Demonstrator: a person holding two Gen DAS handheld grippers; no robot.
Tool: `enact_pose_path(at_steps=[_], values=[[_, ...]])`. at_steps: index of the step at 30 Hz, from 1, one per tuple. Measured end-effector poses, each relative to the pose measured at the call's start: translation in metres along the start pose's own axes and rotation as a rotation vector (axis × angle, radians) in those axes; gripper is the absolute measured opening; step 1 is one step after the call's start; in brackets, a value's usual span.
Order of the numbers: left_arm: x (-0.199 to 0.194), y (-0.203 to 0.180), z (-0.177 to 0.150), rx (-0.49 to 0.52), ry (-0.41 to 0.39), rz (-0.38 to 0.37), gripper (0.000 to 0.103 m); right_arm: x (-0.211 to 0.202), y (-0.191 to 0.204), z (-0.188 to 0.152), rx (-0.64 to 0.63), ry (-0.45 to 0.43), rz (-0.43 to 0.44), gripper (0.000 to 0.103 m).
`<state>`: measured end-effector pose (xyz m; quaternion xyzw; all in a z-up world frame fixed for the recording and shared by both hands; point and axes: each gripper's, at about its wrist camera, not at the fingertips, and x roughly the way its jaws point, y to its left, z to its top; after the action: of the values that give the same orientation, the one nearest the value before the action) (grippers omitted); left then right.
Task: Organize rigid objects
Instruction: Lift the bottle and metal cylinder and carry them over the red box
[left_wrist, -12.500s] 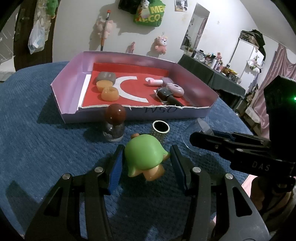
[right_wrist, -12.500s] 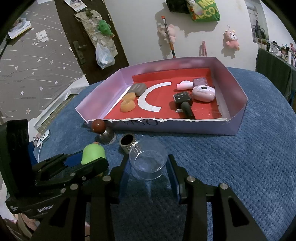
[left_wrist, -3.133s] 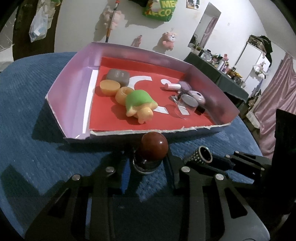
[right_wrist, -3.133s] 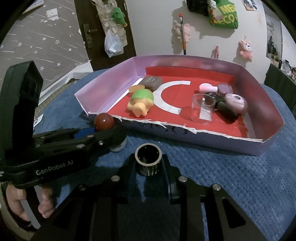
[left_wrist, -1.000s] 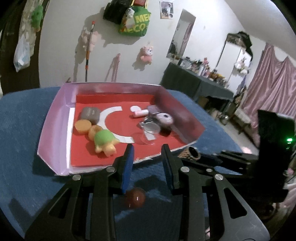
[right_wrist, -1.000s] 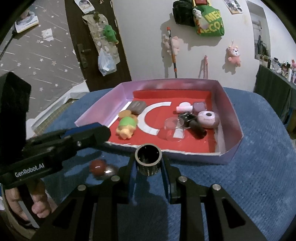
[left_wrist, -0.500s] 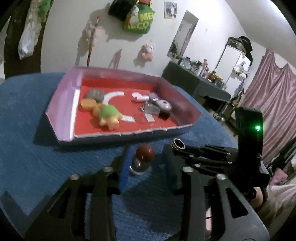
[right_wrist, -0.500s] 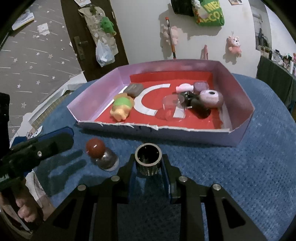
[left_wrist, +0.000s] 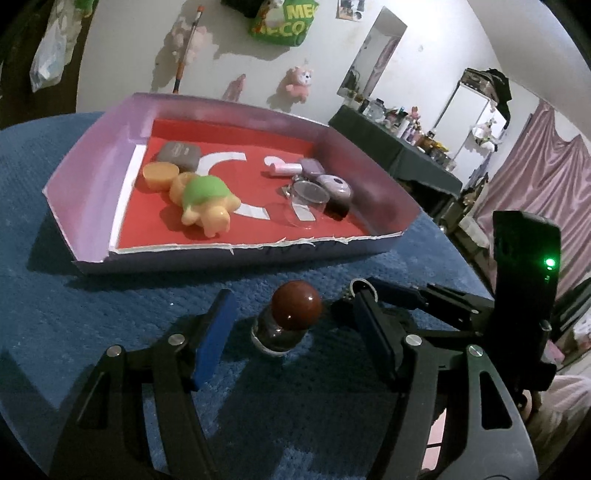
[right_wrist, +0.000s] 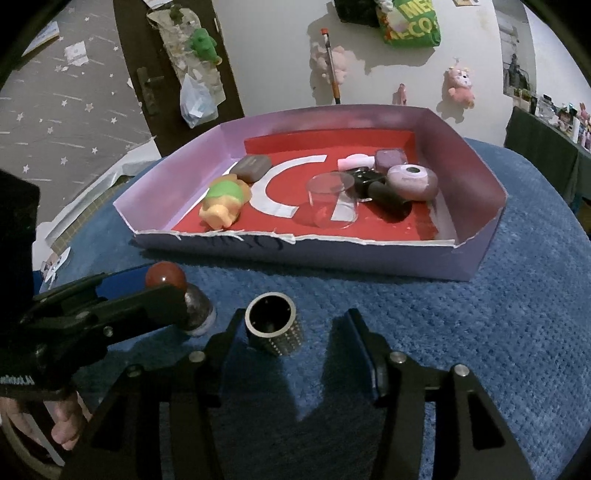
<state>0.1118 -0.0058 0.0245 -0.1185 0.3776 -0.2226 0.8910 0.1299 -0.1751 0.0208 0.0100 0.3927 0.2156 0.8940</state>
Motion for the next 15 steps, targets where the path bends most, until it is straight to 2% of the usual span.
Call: enact_pose_path(at_steps=[2, 5, 7, 11, 15], values=[[0.0028, 0.0002, -0.0008, 0.0, 0.004, -0.001, 0.063, 0.0004, 0.0026, 0.0002, -0.009, -0.002, -0.001, 0.054], [0.0078, -0.0006, -0.0016, 0.005, 0.019, -0.023, 0.046, 0.0027, 0.0054, 0.0014, -0.02, -0.003, 0.007, 0.044], [0.0093, -0.0022, -0.0028, 0.023, 0.01, 0.002, 0.038, 0.0042, 0.0075, 0.0014, -0.028, -0.002, 0.012, 0.028], [0.0074, 0.0041, -0.0029, 0.007, 0.002, -0.019, 0.035, 0.0024, 0.0087, 0.0004, -0.031, -0.002, 0.027, 0.028], [0.0029, 0.0032, -0.002, 0.015, -0.013, -0.003, 0.03, 0.0008, 0.0088, -0.0001, -0.028, 0.0, 0.034, 0.028]])
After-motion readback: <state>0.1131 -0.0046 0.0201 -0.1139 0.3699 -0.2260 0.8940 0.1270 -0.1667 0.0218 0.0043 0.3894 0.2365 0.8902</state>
